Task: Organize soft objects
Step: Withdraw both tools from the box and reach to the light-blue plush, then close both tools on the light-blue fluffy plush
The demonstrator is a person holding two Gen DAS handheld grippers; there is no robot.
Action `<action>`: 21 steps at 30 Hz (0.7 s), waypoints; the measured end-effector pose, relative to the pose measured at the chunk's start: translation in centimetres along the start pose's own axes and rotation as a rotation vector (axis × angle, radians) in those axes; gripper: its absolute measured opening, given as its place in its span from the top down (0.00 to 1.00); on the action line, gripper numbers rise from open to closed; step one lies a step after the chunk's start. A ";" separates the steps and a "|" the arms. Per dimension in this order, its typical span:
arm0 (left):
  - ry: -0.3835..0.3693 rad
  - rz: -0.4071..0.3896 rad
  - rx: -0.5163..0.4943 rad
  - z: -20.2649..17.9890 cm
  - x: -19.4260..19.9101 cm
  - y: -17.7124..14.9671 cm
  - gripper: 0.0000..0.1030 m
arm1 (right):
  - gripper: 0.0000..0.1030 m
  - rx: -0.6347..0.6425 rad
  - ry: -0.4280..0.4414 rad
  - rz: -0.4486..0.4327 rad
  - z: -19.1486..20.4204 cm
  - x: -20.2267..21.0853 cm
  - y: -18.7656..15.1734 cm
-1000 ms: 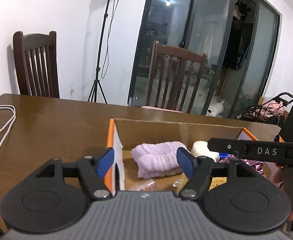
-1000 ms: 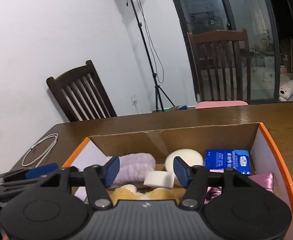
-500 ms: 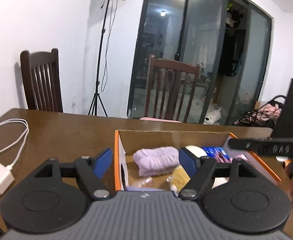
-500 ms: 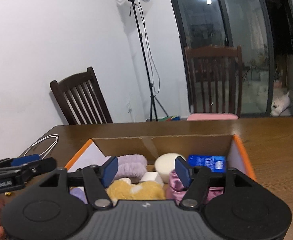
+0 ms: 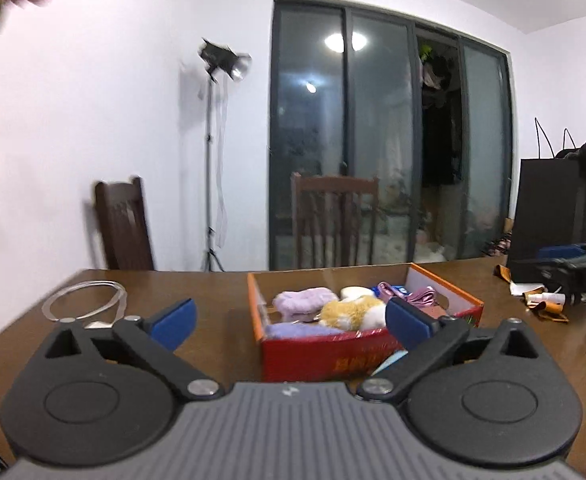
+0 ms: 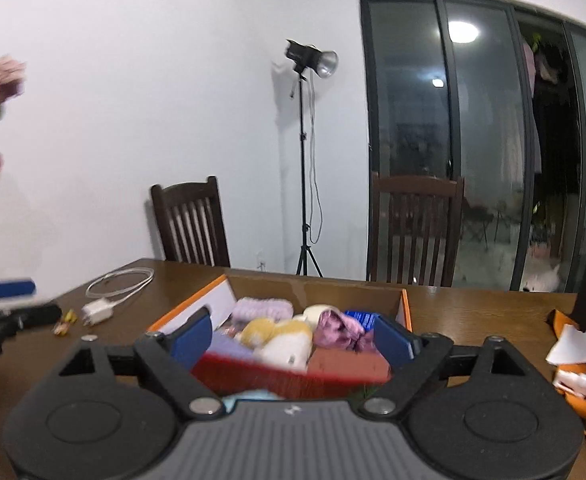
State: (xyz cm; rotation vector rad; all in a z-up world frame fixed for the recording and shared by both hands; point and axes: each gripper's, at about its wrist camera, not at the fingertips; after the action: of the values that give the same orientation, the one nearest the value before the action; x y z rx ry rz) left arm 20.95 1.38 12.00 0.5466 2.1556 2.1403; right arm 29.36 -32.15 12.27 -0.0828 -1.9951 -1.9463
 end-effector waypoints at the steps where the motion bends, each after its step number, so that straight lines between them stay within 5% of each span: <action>1: 0.008 0.000 -0.001 -0.5 1.1 -0.6 0.00 | 0.12 0.000 -0.001 -0.010 0.1 1.2 -0.9; 10: 0.017 0.035 0.059 -2.3 5.8 -5.1 0.00 | 0.02 -0.017 0.053 0.048 1.4 8.0 -9.8; 17: -0.001 0.053 0.062 -2.5 4.7 -5.3 0.00 | 0.03 -0.062 0.033 0.072 1.5 7.9 -10.6; 21: -0.035 0.127 0.081 -2.5 2.2 -5.5 0.00 | 0.16 -0.117 0.032 0.144 0.5 5.8 -10.7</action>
State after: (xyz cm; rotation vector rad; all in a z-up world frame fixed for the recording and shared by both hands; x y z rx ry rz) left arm 17.06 -0.22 7.15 0.7403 2.2537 2.0936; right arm 20.77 -33.35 3.67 -0.2167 -1.8010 -1.9581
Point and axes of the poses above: each gripper's, at about its wrist camera, not at the fingertips, and x roughly against the way its jaws point, z to its left, y to its top, and after that the axes turned 12 degrees about -y, right-handed
